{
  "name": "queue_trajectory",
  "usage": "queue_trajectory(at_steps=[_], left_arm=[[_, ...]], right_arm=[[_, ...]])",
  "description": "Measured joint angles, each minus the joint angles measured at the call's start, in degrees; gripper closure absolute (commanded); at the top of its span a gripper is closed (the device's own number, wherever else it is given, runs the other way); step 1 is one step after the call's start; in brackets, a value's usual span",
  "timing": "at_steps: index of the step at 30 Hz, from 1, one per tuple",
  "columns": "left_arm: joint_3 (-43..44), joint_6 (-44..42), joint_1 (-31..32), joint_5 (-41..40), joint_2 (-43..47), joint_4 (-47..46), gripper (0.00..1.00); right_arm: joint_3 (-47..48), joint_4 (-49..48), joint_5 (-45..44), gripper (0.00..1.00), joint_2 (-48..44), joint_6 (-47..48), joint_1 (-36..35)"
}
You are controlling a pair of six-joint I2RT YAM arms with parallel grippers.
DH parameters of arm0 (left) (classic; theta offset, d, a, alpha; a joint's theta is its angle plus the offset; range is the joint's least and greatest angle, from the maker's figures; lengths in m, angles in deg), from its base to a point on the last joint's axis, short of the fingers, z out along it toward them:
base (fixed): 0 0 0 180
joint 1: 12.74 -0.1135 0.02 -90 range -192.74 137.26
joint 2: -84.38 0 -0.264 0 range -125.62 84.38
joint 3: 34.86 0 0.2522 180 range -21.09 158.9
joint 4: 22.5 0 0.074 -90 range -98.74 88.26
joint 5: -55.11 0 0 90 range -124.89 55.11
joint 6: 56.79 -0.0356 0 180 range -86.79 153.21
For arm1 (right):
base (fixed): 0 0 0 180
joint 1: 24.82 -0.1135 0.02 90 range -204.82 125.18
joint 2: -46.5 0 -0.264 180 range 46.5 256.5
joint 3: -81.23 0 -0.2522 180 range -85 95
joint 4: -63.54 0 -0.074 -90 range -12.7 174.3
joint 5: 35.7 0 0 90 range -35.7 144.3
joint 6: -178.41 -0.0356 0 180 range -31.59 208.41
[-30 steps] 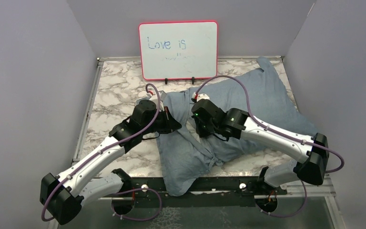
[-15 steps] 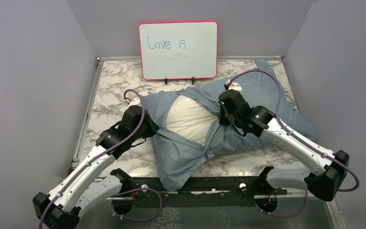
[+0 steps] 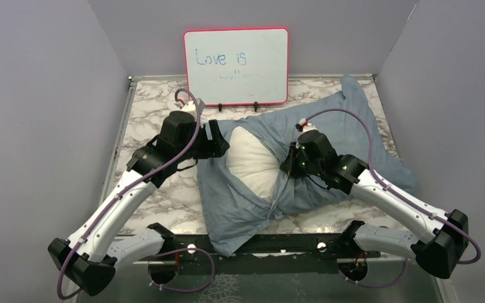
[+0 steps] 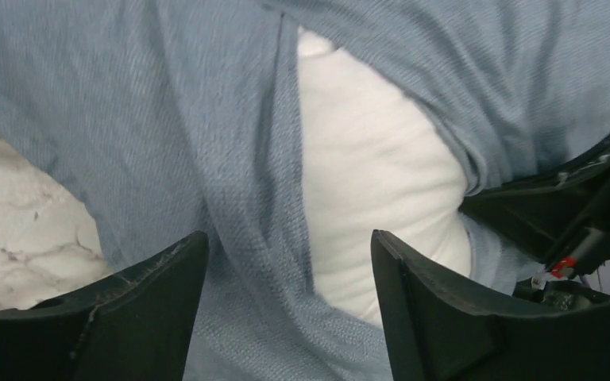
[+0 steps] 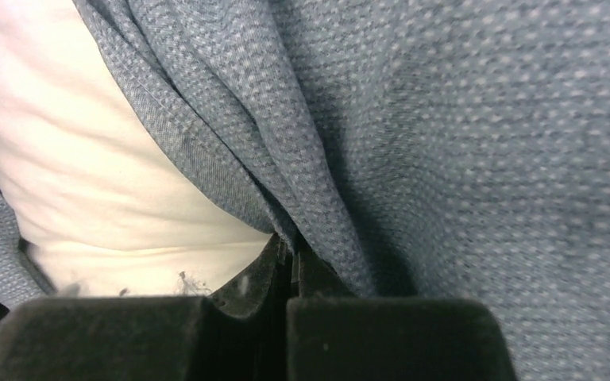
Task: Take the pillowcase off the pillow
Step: Remove the pillow from the pillowcase.
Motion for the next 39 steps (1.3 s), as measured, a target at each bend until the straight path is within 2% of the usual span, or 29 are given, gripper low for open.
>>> queue_trajectory(at_steps=[3,6,8,9,13,15,19,22,27,30,33,39], left_arm=[[6.5,-2.3,0.0,0.9,-4.0,-1.2,0.24],[10.3,-5.6,0.0,1.4,-8.1,-1.1,0.33],[13.6,-8.1,0.0,1.3,-13.2,1.1,0.36],[15.0,-9.6,0.0,1.0,-17.0,2.1,0.41],[13.8,-11.7,0.0,0.0,-20.7,5.3,0.72],[13.1,-12.8,0.0,-2.1,-20.6,7.1,0.99],[12.2,-13.2,-1.2,-6.9,-18.7,7.6,1.00],[9.4,-12.5,-6.5,-7.1,-17.3,6.1,1.00],[0.8,-8.0,-20.6,4.2,-14.9,0.3,1.00],[-9.0,-2.3,-25.4,17.2,-11.4,-9.5,1.00],[-16.6,2.1,-25.1,24.5,-10.6,-18.3,1.00],[-18.8,3.1,-22.9,27.3,-6.0,-21.2,1.00]], right_arm=[[-0.6,-0.8,1.4,0.98,-0.1,-0.3,0.0],[-0.7,-1.4,3.1,0.97,0.2,-0.2,0.0],[-0.6,-1.4,3.8,0.97,0.7,-0.2,0.0],[-0.4,-1.4,3.8,0.96,1.0,-0.2,0.0],[-0.3,-1.3,3.8,0.96,1.2,-0.2,0.0],[-0.3,-1.3,3.8,0.96,1.2,-0.2,0.0],[-0.3,-1.2,1.9,0.96,1.2,-0.8,0.0],[-0.1,-1.0,-0.7,0.96,1.1,-2.3,-0.1],[1.2,-1.7,-1.3,0.96,1.2,-3.0,-0.8],[2.6,-1.2,0.4,0.93,2.1,-1.2,-0.8],[5.3,0.9,3.4,0.85,3.6,0.5,-0.7],[6.7,1.9,11.5,0.49,1.7,4.0,-0.5]])
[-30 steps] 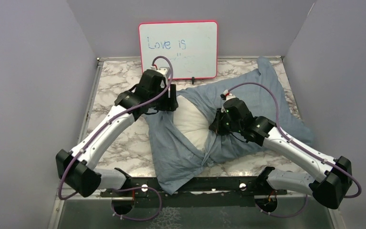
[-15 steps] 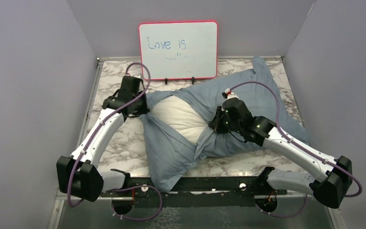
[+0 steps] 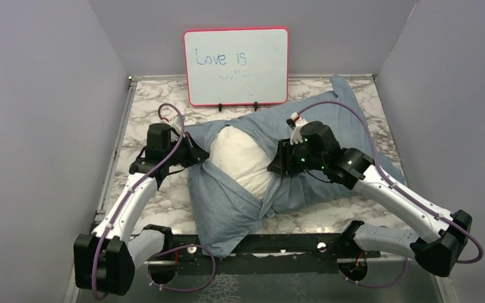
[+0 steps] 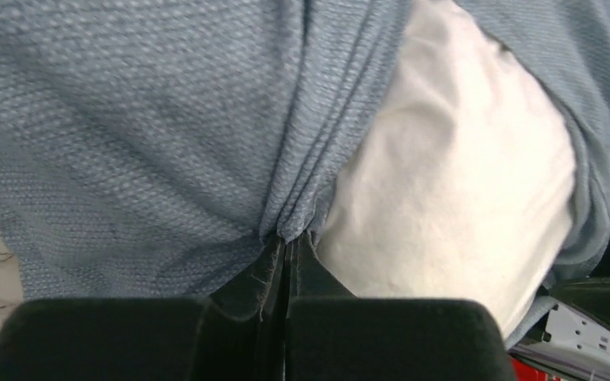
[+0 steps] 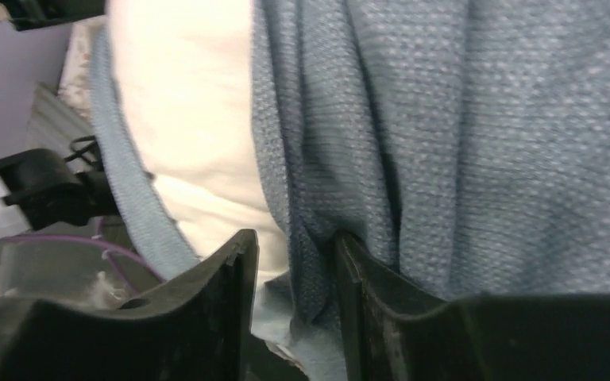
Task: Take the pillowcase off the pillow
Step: Remove the pillow from the pillowcase.
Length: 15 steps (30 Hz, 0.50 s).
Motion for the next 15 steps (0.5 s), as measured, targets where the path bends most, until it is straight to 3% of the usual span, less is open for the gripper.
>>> queue_trajectory(at_steps=[3,9,15], left_arm=[[-0.9,0.1,0.4,1.2,4.6,0.2,1.00],[-3.3,1.0,0.9,2.3,10.1,1.2,1.00],[-3.5,2.1,0.9,3.3,11.1,2.1,1.00]], right_arm=[[1.9,0.2,3.4,0.44,-1.5,0.8,0.0],[10.2,-0.4,9.9,0.45,0.2,2.4,-0.7],[20.8,0.3,5.6,0.43,8.7,4.9,-8.2]])
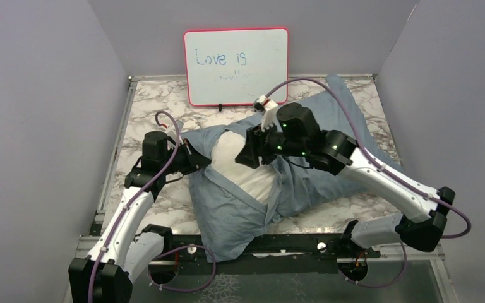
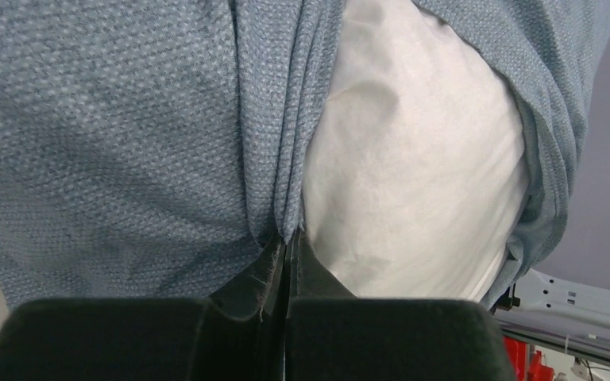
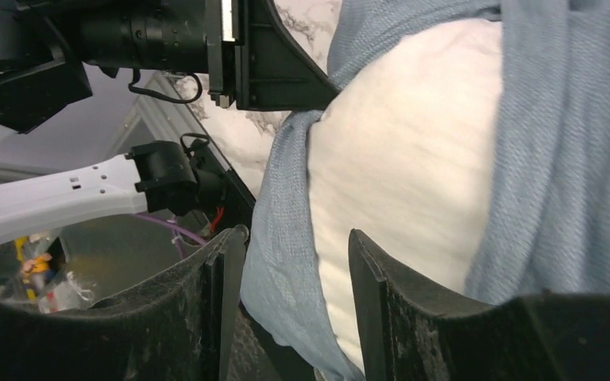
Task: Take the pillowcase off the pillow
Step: Remove the pillow from the pillowcase.
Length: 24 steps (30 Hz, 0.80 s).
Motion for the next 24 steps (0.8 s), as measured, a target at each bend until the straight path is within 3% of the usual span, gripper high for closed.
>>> queue_trajectory(at_steps=[5,11,17,24], left_arm=[[-0.4,0.2,0.0,0.7,0.7,0.3,1.00],[-1.8,1.0,0.0,1.4,2.4,0.3,1.00],[-1.8,-0.1,0.2,3.1,2.8,0.5,1.00],[-1.8,-1.2,0.3,4.8,2.8,0.8,1.00]], right_arm=[[6.4,2.3,-6.7,0.39,9.2,0.3,-4.7],[7.4,2.7,-13.7,0.36,13.5,0.5,-6.3],[7.8,2.3,-14.6,0.32,20.6,0.6,-6.7],[4.4,1.6,-25.7,0.79,23.9,-4.0,-7.3]])
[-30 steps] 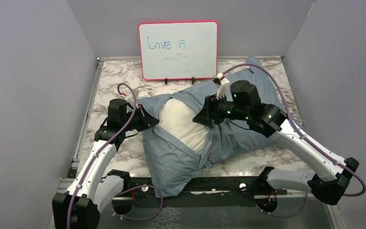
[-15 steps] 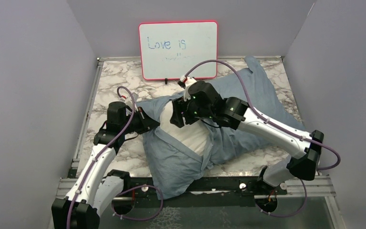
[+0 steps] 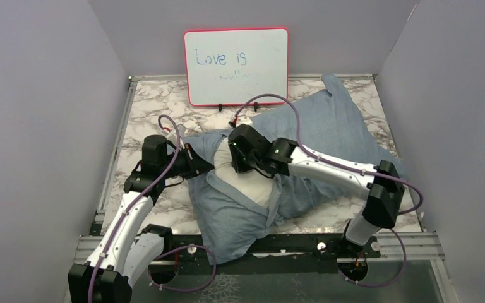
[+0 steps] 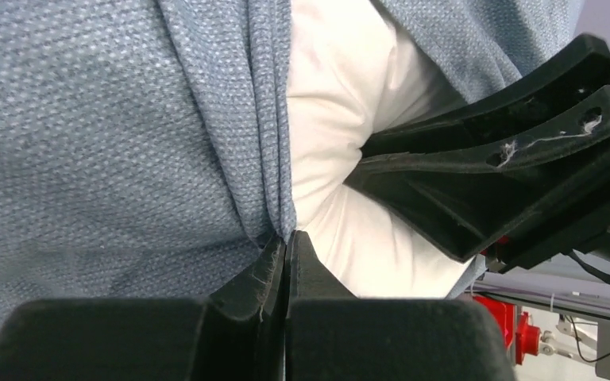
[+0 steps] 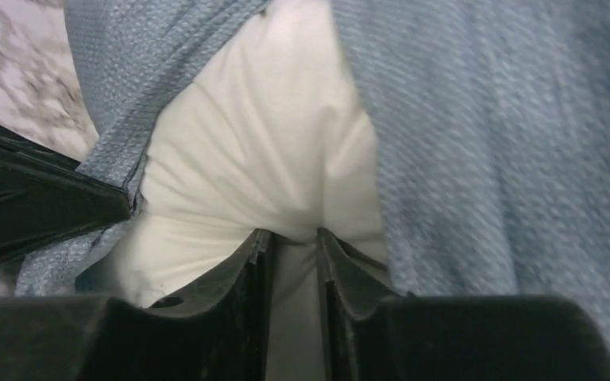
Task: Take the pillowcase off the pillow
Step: Remove the pillow from the pillowcase.
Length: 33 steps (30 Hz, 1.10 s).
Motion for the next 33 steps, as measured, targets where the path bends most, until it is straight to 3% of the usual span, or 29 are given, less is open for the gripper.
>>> queue_trajectory(at_steps=[5,11,16,20,23,25,29,30,31,33], left_arm=[[0.2,-0.2,0.1,0.2,-0.1,1.6,1.00],[3.1,-1.5,0.3,-5.1,-0.7,6.6,0.98],[7.4,-3.2,0.5,-10.2,-2.6,10.7,0.75],[12.0,-6.4,0.6,-10.3,-6.6,12.8,0.40],[16.7,-9.5,1.4,-10.3,-10.8,13.2,0.28],[19.4,-11.5,2.6,-10.7,-13.1,13.2,0.28],[24.2,-15.5,6.1,-13.9,-19.5,14.1,0.46],[25.3,-16.1,7.1,-16.2,-21.4,15.1,0.53],[26.0,-16.7,7.8,-18.8,-22.9,15.8,0.66],[26.3,-17.4,9.0,-24.6,-25.6,17.3,0.78]], right_arm=[[-11.2,-8.2,-3.2,0.99,-8.7,-3.1,0.0],[-11.1,-7.9,-5.6,0.99,-10.6,-4.0,1.6],[-13.0,-9.1,-2.8,0.97,-11.6,-3.6,2.8],[-14.6,-11.1,1.3,0.91,-12.0,-3.9,3.3],[-16.3,-13.0,3.7,0.91,-12.3,-3.9,3.6],[-16.4,-13.4,4.8,0.90,-12.3,-3.9,3.6],[-16.4,-13.5,5.6,0.87,-12.3,-4.0,3.7],[-16.4,-13.5,5.6,0.88,-12.3,-4.0,3.7],[-16.4,-13.5,5.6,0.88,-12.3,-4.1,3.7],[-16.4,-13.5,5.4,0.88,-12.3,-4.4,3.7]])
